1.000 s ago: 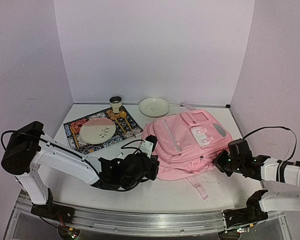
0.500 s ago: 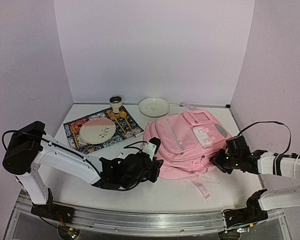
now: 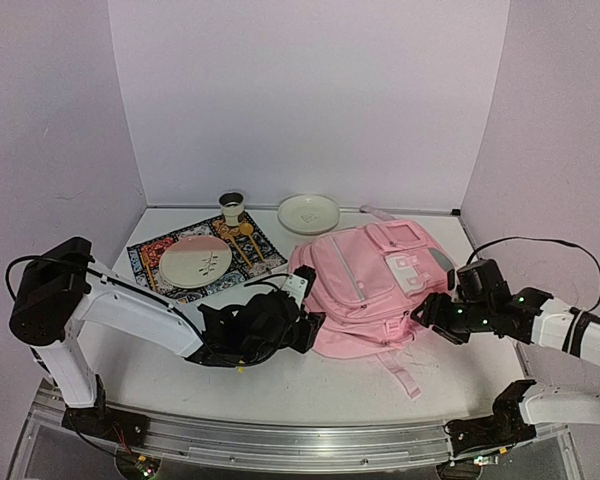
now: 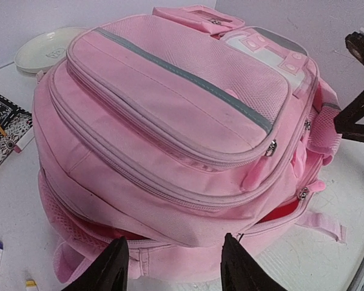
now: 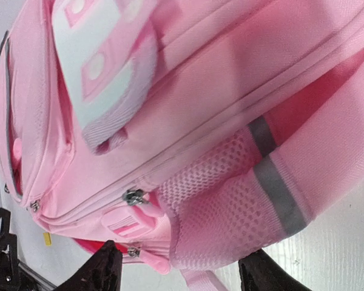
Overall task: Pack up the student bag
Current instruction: Adjust the student bag at the center of the board.
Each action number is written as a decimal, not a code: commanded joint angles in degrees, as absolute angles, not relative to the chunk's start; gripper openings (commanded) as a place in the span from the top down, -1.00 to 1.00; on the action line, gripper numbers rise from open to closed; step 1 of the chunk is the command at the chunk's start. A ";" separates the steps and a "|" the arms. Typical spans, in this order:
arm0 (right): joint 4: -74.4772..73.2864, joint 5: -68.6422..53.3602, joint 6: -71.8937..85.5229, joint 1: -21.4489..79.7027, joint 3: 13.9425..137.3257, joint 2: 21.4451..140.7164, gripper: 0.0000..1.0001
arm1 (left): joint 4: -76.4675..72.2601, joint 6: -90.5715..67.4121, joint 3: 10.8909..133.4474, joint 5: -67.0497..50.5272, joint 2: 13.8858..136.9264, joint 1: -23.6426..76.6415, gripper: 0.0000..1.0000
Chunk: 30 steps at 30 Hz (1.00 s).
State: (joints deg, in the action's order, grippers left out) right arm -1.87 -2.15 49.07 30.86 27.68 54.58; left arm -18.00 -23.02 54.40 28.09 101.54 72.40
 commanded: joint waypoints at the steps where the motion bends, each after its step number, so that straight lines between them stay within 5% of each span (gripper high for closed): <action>1: -7.18 -2.59 48.28 33.42 31.78 52.38 -0.40 | -18.65 -24.56 54.09 27.35 99.21 70.98 -0.16; 14: -8.58 -1.45 51.06 36.14 30.05 49.45 -0.51 | -17.93 -25.96 52.66 26.84 97.80 68.70 -0.40; 30: 17.90 -11.09 57.27 36.26 17.03 61.33 -0.34 | -17.73 -27.56 52.84 24.94 98.33 67.48 -0.41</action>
State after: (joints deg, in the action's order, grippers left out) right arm 9.96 -8.05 55.26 35.83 18.47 59.18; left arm -17.41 -27.02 53.08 25.57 100.12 67.97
